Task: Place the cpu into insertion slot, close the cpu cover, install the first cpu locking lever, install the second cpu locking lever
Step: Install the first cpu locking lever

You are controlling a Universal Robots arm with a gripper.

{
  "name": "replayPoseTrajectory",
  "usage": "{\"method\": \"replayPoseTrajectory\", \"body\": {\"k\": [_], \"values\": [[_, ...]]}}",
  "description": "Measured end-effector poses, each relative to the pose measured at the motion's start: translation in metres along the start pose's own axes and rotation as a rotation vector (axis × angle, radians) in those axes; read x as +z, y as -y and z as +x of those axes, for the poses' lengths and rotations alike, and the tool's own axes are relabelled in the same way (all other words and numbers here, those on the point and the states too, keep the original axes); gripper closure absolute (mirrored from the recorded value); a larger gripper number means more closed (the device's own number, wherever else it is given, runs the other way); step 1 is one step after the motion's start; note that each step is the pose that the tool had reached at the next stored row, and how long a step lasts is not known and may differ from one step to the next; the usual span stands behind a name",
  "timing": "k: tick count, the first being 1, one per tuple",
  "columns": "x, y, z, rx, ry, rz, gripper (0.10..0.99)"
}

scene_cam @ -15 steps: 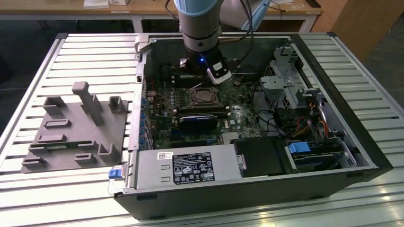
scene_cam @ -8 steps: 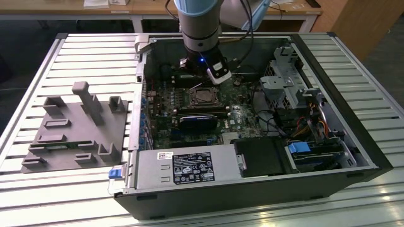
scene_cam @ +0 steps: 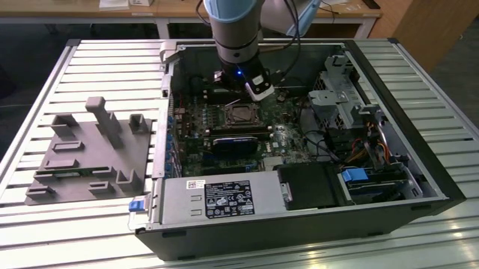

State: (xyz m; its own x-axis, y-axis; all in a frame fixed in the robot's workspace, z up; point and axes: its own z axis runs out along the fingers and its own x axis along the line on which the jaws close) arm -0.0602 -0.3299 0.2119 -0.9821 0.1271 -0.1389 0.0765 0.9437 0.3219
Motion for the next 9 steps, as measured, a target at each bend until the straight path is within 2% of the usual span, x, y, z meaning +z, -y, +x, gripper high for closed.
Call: {"method": "replayPoseTrajectory", "body": {"k": [2, 3, 9], "values": [[0.0005, -0.0005, 0.0006, 0.007, 0.0043, 0.001, 0.98], [0.0009, -0.0009, 0.0012, 0.013, 0.0095, 0.003, 0.98], [0.0014, -0.001, 0.0051, 0.055, 0.0277, 0.01, 0.98]]}}
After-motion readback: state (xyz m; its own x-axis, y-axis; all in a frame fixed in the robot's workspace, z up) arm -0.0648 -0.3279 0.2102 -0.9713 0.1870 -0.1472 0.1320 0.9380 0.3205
